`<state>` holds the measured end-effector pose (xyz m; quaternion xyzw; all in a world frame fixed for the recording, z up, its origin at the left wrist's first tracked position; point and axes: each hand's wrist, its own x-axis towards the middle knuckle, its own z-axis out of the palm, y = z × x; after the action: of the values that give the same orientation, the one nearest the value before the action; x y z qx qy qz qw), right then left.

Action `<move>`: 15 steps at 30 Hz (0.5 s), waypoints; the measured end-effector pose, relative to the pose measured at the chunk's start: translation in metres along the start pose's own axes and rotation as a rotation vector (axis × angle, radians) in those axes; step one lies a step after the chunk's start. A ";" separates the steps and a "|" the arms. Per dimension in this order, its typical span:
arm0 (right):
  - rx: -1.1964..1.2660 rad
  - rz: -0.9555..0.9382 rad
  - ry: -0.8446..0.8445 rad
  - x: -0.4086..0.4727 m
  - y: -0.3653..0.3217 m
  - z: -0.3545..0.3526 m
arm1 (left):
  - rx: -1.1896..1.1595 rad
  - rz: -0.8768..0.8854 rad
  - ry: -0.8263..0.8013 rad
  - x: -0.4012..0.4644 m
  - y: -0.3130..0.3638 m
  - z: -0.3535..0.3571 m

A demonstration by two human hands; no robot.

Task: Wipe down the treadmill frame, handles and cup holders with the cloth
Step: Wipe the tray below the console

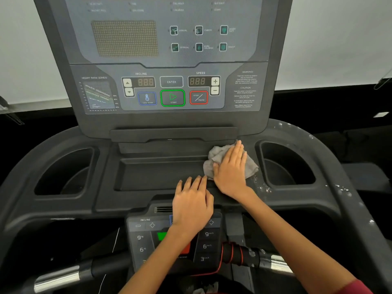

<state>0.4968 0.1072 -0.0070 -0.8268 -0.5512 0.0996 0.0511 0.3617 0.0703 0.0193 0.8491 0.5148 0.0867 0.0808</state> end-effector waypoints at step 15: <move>-0.085 -0.698 -0.120 0.006 0.042 -0.009 | 0.000 -0.013 0.018 -0.001 0.000 -0.002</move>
<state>0.5388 0.0967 -0.0073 -0.5827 -0.8062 0.1013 0.0151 0.3606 0.0696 0.0212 0.8450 0.5209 0.0941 0.0768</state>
